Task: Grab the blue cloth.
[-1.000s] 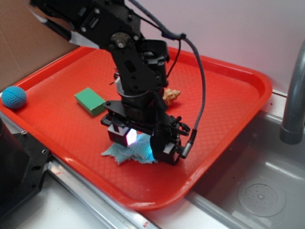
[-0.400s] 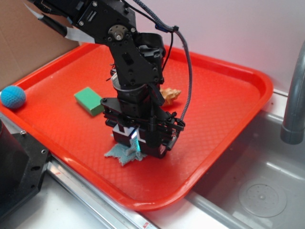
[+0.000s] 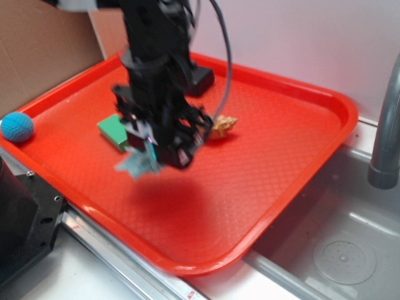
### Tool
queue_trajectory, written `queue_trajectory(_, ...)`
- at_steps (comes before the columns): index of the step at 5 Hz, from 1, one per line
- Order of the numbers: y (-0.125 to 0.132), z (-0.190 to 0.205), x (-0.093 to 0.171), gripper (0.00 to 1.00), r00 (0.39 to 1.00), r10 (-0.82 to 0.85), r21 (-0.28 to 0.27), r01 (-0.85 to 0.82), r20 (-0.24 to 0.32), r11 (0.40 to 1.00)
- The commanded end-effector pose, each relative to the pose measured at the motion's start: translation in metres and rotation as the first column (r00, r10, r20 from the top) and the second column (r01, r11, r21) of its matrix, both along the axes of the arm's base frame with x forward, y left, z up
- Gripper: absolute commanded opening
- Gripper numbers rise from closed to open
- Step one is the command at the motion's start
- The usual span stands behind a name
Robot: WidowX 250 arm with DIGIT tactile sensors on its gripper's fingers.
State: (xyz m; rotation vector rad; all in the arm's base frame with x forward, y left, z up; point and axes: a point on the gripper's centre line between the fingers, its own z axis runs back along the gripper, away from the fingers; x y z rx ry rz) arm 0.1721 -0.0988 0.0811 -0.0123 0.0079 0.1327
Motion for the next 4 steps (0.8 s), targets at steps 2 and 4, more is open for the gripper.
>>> queue_trajectory(2,0.081,0.104,0.004,0.00,0.986,0.128,-0.122,-0.115,0.106,0.986)
queue_trajectory(4,0.107,0.108,0.005,0.00,0.976,0.207,-0.142,-0.195,0.070,0.970)
